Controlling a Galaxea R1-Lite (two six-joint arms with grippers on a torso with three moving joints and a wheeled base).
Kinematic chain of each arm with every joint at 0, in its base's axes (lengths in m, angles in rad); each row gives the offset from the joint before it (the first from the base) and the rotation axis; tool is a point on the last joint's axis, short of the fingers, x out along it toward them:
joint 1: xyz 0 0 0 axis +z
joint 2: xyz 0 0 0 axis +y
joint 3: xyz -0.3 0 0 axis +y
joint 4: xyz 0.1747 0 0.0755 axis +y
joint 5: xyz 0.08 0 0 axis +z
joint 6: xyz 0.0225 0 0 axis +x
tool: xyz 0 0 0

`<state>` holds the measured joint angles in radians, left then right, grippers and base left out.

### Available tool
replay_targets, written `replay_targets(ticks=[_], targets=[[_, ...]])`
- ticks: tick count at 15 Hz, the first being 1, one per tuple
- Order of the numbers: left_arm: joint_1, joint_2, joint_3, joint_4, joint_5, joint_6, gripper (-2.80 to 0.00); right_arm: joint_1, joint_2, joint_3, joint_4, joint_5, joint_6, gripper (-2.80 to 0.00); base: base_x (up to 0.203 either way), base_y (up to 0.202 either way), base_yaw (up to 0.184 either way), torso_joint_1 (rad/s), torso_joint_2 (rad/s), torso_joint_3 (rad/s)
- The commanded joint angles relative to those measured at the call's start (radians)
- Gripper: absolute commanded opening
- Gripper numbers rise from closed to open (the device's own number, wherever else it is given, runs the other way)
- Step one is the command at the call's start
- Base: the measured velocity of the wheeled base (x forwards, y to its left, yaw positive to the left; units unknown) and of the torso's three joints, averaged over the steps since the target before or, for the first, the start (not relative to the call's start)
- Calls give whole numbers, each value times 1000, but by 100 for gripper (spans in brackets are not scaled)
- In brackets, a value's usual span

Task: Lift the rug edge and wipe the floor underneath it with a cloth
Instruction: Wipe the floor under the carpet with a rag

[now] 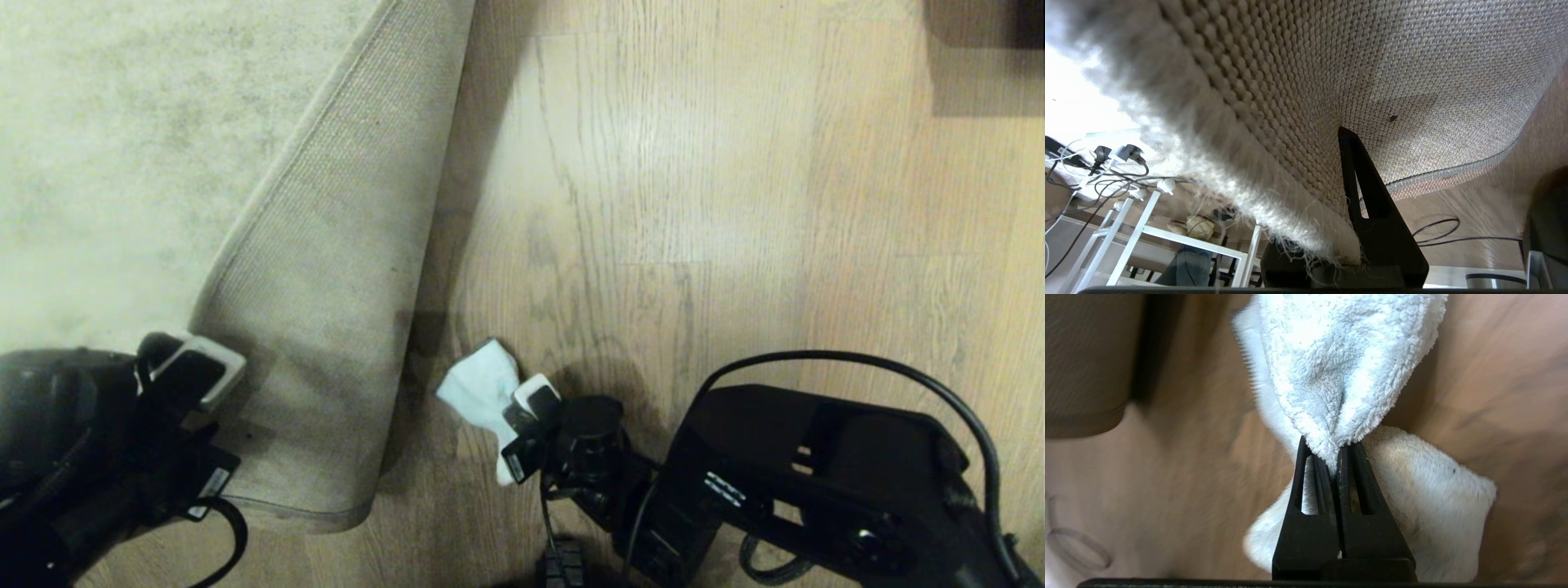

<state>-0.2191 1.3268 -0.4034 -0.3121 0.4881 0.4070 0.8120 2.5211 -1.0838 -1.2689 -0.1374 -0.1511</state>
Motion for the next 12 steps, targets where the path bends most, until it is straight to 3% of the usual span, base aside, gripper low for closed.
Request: replay_targets(ticks=[1,12], targets=[[0,2,0,-2,3,3,-280,-32,-28,8,-10,-1,-3,-280,0,0,0,0,0,0],[0,2,-1,-2,6,3,-280,-297,-219,85,25,9,-17,-280,0,0,0,0,0,0]])
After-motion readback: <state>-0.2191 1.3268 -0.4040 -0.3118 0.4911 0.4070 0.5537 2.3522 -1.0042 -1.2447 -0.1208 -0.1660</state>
